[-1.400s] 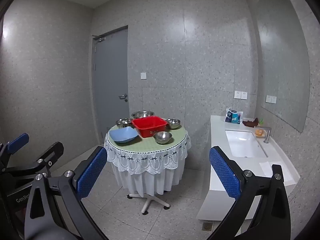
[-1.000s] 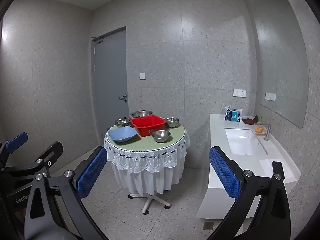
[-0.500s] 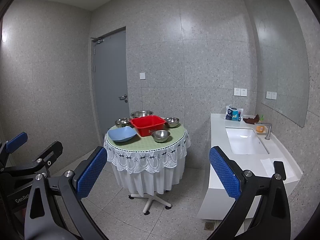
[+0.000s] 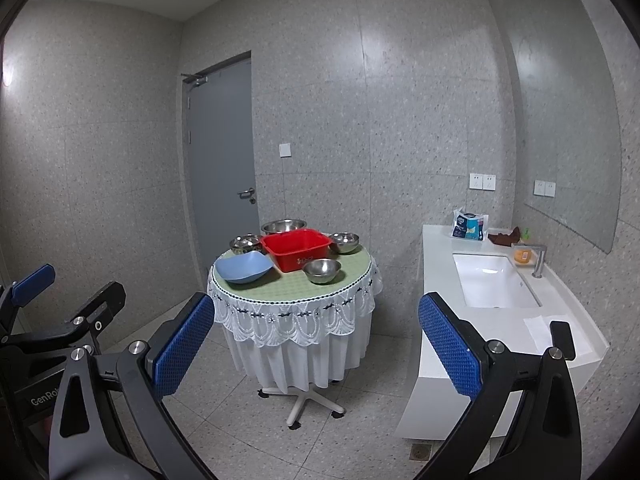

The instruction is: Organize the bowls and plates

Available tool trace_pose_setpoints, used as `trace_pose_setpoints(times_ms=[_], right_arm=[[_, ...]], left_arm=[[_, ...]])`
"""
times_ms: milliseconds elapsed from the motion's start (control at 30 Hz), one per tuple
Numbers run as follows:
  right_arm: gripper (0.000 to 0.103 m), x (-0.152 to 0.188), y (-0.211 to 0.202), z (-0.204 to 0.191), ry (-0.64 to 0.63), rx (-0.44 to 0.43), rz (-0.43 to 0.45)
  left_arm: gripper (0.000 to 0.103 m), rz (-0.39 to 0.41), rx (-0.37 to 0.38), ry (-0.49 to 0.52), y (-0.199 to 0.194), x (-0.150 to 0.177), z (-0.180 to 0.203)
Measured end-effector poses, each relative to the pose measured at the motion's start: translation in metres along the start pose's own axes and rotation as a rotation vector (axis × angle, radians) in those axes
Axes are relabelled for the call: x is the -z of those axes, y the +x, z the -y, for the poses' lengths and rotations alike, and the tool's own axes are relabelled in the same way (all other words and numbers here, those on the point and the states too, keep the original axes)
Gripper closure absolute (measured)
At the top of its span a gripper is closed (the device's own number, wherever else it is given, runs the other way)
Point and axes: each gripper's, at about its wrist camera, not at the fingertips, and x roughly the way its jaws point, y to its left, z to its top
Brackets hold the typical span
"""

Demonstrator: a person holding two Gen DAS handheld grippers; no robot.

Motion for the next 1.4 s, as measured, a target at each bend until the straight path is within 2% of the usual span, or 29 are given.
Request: trace_pose_setpoints(times_ms=[1400], right_arm=[[0.000,0.004,0.023,-0.006,0.006,-0.017,-0.008]], left_arm=[[0.001,-0.004,-0.028,0.000,0.007,-0.003,0.014]])
